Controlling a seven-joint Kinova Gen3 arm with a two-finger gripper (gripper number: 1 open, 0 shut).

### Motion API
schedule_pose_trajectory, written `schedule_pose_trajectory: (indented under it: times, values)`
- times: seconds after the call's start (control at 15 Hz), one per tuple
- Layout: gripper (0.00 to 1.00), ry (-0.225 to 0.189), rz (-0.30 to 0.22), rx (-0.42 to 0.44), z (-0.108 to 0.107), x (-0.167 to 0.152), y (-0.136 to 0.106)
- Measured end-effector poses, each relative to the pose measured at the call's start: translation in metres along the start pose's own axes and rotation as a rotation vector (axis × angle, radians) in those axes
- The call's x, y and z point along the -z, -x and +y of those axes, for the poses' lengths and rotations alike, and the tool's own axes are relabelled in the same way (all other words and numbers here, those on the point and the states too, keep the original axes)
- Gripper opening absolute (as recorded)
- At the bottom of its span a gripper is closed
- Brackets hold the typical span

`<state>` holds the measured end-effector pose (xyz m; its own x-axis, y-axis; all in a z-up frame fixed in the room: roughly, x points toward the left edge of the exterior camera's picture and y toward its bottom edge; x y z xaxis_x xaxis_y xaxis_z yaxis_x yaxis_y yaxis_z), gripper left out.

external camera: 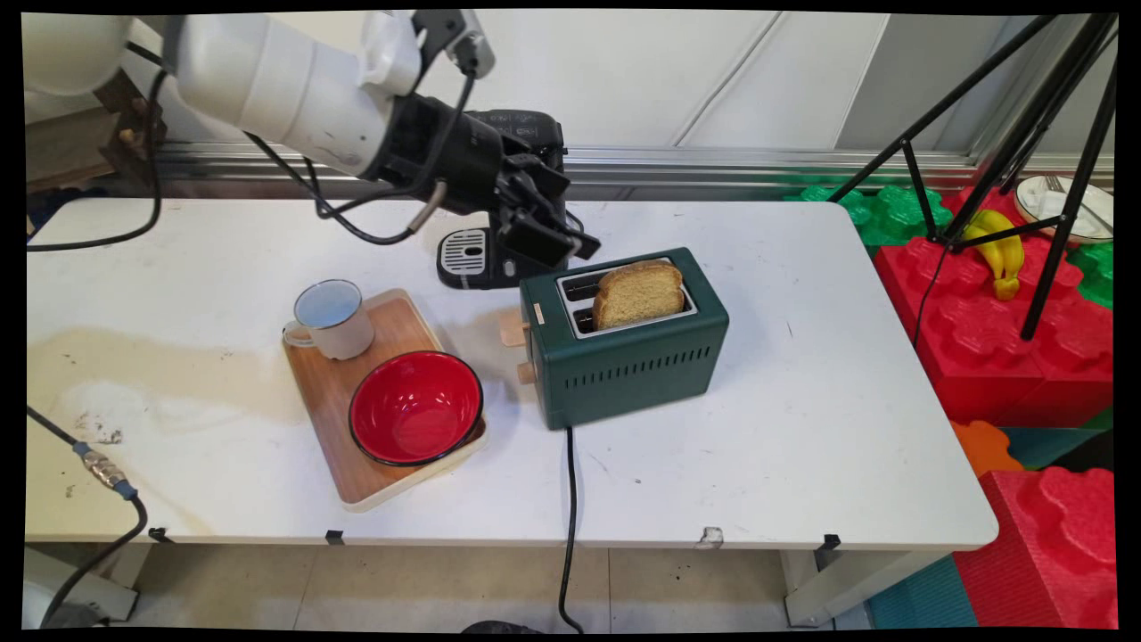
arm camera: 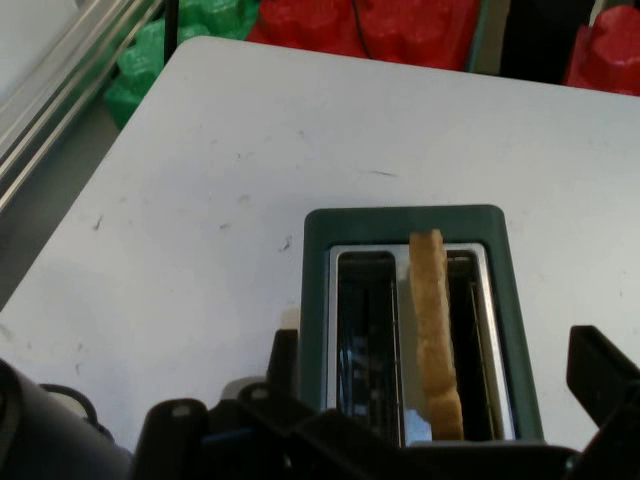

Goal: Press the toaster switch

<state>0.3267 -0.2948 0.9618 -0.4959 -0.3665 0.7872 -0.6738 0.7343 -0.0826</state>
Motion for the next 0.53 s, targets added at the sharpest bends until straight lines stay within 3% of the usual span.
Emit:
schedule_pose_trajectory:
  times: [0.53]
  values:
    - [1.0, 0.011, -0.035, 0.002, -0.009, 0.036, 0.014]
